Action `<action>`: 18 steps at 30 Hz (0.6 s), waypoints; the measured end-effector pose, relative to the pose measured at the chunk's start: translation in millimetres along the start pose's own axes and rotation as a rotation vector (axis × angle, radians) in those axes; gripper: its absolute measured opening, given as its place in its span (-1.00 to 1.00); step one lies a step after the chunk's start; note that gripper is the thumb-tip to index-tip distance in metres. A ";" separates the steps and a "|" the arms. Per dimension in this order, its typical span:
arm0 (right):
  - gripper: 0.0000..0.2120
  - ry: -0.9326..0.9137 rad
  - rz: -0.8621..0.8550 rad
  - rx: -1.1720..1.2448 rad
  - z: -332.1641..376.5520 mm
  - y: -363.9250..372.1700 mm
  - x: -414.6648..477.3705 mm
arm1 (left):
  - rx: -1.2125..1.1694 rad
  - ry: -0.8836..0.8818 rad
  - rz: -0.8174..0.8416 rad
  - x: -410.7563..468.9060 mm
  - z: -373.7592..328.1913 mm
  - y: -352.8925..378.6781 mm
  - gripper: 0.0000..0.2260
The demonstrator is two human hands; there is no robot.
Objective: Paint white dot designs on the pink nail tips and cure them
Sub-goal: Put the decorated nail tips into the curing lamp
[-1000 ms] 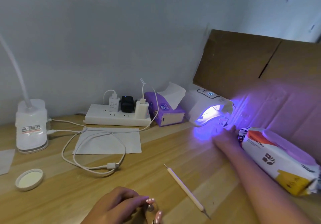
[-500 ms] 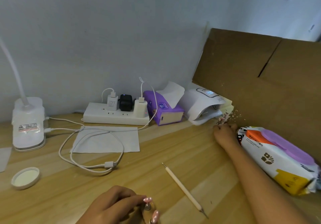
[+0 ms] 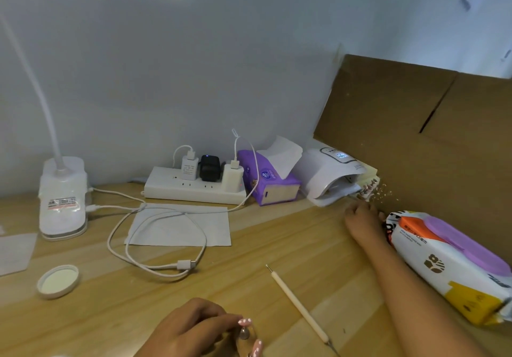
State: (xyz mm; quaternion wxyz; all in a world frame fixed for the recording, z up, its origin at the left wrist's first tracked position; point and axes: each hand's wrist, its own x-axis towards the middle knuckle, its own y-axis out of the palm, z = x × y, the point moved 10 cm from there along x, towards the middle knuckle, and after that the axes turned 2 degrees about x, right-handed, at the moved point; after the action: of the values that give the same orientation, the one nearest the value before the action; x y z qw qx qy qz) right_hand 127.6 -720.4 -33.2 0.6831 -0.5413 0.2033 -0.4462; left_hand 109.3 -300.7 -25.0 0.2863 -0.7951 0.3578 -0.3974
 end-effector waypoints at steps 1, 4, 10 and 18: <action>-0.62 0.009 0.013 -0.007 0.2 0.7 2.3 | -0.014 -0.011 0.019 0.7 -0.1 -1.5 -0.72; -0.59 0.036 0.035 -0.060 3.9 -2.4 12.7 | 0.001 0.033 -0.043 1.8 -0.5 -4.8 -0.72; -0.54 0.009 0.124 -0.258 13.5 1.8 43.5 | -0.071 0.013 -0.152 0.9 3.5 -8.2 -0.77; -0.59 -0.046 0.166 -0.448 12.8 15.2 72.4 | -0.082 -0.053 -0.221 -0.9 9.9 -4.3 -0.67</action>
State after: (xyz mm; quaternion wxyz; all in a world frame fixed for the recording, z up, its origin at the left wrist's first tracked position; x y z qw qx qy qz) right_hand 180.8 -773.1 -28.1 0.5847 -0.6706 0.3254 -0.3200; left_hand 118.7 -295.8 -27.4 0.2175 -0.8508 0.2762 -0.3904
